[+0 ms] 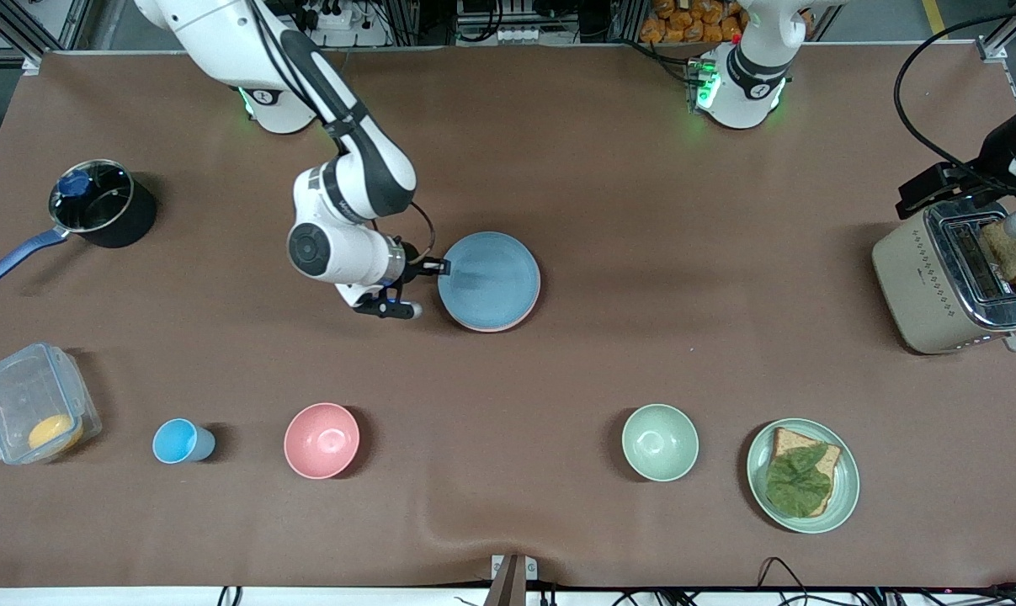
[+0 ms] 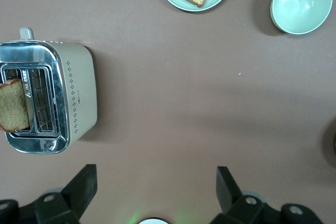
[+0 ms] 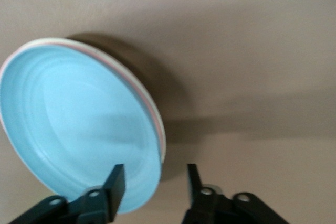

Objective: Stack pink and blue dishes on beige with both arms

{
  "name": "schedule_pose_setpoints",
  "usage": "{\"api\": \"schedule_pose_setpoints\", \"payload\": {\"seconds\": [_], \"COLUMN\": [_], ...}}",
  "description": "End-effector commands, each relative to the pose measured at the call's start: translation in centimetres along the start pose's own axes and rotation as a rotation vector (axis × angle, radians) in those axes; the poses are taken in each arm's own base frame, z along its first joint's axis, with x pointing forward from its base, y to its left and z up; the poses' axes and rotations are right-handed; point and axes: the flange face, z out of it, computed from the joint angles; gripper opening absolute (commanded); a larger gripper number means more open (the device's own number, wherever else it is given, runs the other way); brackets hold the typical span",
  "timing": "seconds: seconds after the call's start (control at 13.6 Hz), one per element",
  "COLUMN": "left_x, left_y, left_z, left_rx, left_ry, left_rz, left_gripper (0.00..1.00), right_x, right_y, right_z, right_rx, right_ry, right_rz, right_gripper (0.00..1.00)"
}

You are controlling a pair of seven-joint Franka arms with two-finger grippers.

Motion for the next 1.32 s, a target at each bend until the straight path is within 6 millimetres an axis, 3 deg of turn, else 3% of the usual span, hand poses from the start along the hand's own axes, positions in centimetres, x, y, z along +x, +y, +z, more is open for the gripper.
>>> {"api": "schedule_pose_setpoints", "payload": {"seconds": [0.0, 0.22, 0.44, 0.73, 0.95, 1.1, 1.25], "left_x": [-0.9, -1.0, -1.2, -0.5, -0.1, 0.5, 1.3], "left_y": [-0.1, -0.1, 0.5, 0.0, 0.1, 0.2, 0.3], "left_z": [-0.3, -0.8, -1.1, -1.3, -0.9, -1.2, -1.9], "left_rx": [-0.015, -0.015, -0.010, -0.012, -0.009, -0.012, -0.025], "left_ry": [-0.004, 0.005, 0.014, 0.024, 0.017, 0.026, 0.039], "left_rz": [0.018, 0.001, -0.056, -0.064, -0.047, -0.041, -0.042], "left_gripper": [1.00, 1.00, 1.00, 1.00, 1.00, 1.00, 1.00], "right_x": [1.2, 2.7, 2.5, -0.5, -3.1, -4.5, -5.9], "right_y": [4.5, 11.4, 18.4, 23.4, 22.6, 21.8, 21.3], "right_z": [-7.8, -13.7, -20.3, -27.5, -33.1, -37.9, -41.6], "right_rx": [-0.069, -0.215, -0.262, -0.285, -0.291, -0.305, -0.311], "right_ry": [0.032, 0.073, 0.094, 0.117, 0.145, 0.146, 0.171], "right_rz": [-0.063, -0.175, -0.161, -0.199, -0.256, -0.294, -0.351], "right_gripper": [1.00, 1.00, 1.00, 1.00, 1.00, 1.00, 1.00]}}
